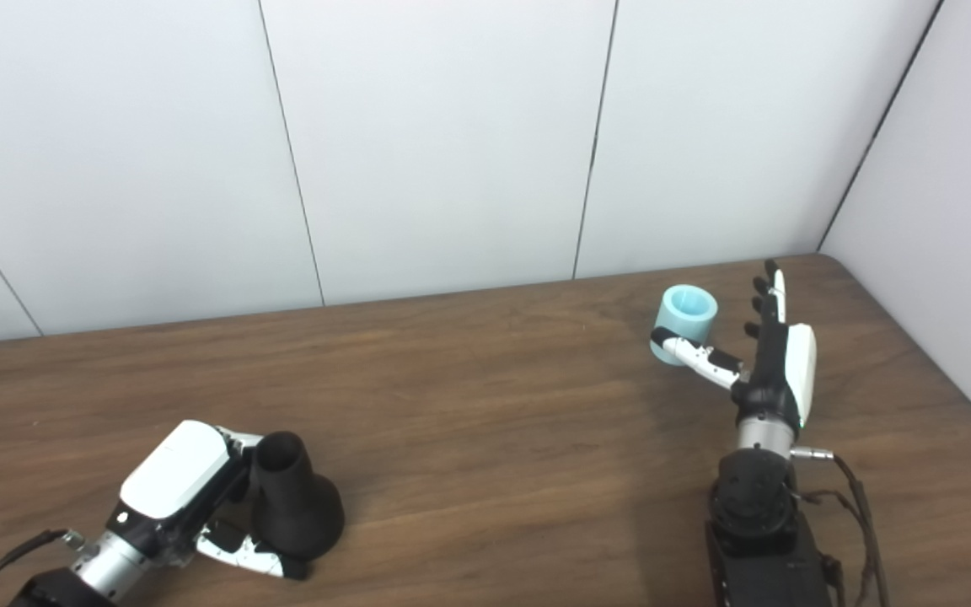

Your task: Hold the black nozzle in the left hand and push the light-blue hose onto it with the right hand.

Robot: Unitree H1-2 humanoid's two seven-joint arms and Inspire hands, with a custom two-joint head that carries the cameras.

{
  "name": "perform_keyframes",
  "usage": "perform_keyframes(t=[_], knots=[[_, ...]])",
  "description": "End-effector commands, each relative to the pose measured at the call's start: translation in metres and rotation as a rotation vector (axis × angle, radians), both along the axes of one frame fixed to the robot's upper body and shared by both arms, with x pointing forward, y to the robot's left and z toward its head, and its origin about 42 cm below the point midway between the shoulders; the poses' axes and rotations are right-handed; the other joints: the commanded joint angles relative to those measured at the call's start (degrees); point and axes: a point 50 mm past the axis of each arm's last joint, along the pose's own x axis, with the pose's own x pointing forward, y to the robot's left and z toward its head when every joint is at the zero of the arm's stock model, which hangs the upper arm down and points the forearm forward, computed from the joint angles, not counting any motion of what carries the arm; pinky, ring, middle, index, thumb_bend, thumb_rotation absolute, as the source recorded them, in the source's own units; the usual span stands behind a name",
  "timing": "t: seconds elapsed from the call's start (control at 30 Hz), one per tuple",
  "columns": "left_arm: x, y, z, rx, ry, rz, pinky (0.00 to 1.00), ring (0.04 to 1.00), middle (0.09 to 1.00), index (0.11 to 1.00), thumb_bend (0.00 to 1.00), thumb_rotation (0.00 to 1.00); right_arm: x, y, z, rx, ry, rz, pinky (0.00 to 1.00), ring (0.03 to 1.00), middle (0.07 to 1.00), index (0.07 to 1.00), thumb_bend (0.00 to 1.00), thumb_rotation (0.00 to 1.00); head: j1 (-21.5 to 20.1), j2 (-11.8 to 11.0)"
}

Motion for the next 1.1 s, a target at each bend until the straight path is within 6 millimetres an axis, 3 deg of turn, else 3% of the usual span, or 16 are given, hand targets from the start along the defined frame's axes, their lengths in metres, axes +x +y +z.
perform_keyframes(t=[0.0,0.23,0.4,0.53,0.73,1.07], knots=[[0.001,-0.003,0.008,0.015,-0.015,-0.045,0.12,0.177,0.472,0.48,0.52,0.0,0.011,-0.01,0.021,-0.033,-0.091,-0.008,0.82,0.902,0.925,0.96,0.91,0.24,-0.3,-0.1],[-0.001,-0.001,0.007,0.023,-0.014,-0.048,0.14,0.199,0.473,0.48,0.52,0.0,0.027,-0.026,0.013,0.04,-0.091,-0.009,0.82,0.904,0.934,0.967,0.93,0.24,-1.2,-0.4],[-0.002,0.001,0.009,0.019,-0.017,-0.05,0.14,0.195,0.473,0.479,0.52,0.0,0.038,-0.035,0.003,0.16,-0.097,0.009,0.79,0.881,0.914,0.938,0.93,0.23,-1.0,-0.5],[-0.002,0.003,0.012,0.027,-0.03,-0.05,0.13,0.188,0.473,0.479,0.52,0.0,0.047,-0.041,-0.008,0.159,-0.037,0.008,0.77,0.858,0.892,0.908,0.94,0.23,-1.2,-0.6],[-0.003,0.005,0.013,0.032,-0.03,-0.051,0.12,0.175,0.472,0.479,0.52,0.0,0.057,-0.041,-0.016,0.156,-0.011,0.04,0.75,0.834,0.861,0.867,0.98,0.27,-0.9,-0.5],[-0.004,0.005,0.015,0.037,-0.024,-0.055,0.13,0.181,0.472,0.479,0.52,0.0,0.07,-0.028,-0.012,0.13,-0.005,0.118,0.75,0.822,0.832,0.854,1.0,0.3,-0.9,-0.3]])
